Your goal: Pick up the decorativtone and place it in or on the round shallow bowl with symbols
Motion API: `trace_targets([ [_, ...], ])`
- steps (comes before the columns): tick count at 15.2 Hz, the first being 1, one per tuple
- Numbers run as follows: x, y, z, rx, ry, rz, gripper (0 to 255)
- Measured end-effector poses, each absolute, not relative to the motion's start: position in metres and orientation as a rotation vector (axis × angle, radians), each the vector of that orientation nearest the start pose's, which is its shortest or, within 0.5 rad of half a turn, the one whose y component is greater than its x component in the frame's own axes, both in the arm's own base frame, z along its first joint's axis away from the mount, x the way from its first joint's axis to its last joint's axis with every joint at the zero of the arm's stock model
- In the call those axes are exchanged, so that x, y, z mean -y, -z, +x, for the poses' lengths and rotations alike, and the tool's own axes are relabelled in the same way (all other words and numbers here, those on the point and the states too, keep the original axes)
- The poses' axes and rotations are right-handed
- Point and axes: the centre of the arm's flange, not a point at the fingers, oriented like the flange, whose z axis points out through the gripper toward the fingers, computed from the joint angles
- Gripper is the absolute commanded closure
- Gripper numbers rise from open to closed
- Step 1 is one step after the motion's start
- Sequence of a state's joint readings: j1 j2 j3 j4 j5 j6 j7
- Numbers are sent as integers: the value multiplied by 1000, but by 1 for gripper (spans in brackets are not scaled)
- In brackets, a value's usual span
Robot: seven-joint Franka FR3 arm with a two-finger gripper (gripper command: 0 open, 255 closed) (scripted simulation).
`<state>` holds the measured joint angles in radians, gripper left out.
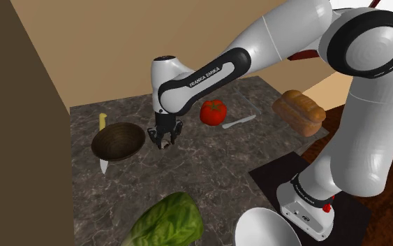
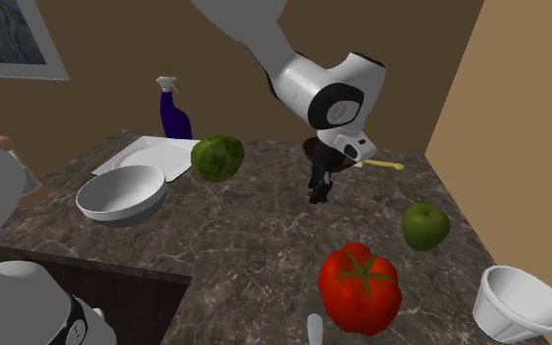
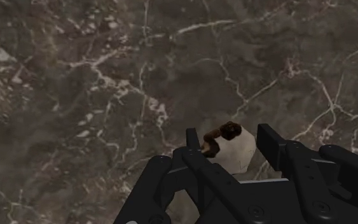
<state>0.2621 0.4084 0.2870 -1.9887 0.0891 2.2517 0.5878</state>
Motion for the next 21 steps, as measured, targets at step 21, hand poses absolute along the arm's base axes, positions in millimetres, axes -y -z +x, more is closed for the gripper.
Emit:
trace_targets([
  [21,-309,-345,510,-174,-317,-3040,255],
])
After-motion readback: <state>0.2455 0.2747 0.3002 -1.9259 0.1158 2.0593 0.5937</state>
